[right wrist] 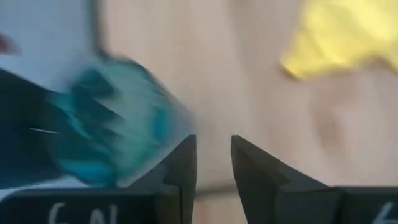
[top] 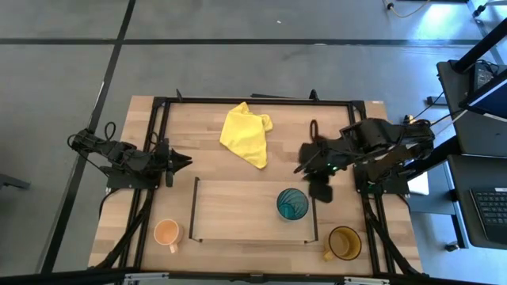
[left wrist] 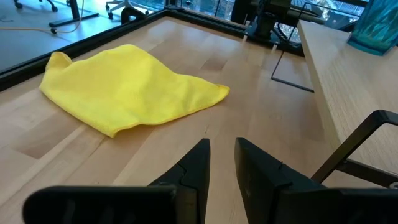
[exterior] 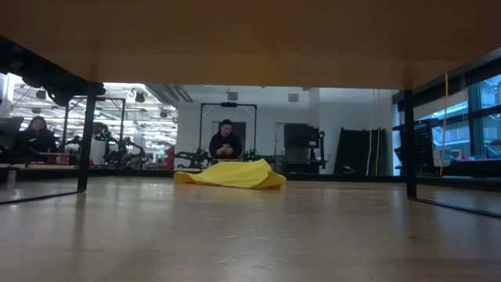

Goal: Stack small to large cups/mugs on shelf
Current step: Put the brown mug on the shelf

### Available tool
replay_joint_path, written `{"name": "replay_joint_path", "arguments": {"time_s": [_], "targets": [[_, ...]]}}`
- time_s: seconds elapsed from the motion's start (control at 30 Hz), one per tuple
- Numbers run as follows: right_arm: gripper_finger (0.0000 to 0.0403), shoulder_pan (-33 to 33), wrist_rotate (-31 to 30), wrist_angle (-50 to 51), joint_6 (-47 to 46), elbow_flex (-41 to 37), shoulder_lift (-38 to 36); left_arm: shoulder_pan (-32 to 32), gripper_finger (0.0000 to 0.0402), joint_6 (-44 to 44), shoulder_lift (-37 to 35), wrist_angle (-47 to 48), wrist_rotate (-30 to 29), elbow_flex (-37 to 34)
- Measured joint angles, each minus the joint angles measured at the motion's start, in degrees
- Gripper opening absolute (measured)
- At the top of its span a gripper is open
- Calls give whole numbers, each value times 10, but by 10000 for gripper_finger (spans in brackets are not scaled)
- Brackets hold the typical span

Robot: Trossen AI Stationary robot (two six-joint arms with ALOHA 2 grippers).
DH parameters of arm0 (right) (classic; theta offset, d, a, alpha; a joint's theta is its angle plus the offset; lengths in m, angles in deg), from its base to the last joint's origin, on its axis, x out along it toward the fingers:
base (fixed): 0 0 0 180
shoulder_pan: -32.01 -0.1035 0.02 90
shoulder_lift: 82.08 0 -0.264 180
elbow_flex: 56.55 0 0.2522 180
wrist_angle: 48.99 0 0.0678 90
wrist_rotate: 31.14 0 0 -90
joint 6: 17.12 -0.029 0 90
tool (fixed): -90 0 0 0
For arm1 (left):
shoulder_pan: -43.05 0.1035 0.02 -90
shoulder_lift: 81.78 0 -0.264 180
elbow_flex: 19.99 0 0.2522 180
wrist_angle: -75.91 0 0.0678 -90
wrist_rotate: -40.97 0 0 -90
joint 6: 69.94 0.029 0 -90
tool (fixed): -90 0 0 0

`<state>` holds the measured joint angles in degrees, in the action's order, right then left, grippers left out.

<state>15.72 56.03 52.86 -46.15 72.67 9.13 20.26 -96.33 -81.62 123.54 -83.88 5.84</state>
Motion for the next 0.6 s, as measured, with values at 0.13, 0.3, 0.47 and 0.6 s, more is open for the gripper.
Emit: {"name": "replay_joint_path", "arguments": {"time_s": [0.13, 0.3, 0.47, 0.6], "targets": [[101, 6, -31, 8, -42, -31, -39, 0, 69, 0, 0, 0, 0, 0], [101, 19, -7, 18, -146, -88, -81, 0, 69, 0, 0, -2, 0, 0], [101, -6, 54, 22, -274, -208, -143, 0, 69, 0, 0, 0, 0, 0], [101, -65, 54, 18, -368, -295, -189, 0, 69, 0, 0, 0, 0, 0]]}}
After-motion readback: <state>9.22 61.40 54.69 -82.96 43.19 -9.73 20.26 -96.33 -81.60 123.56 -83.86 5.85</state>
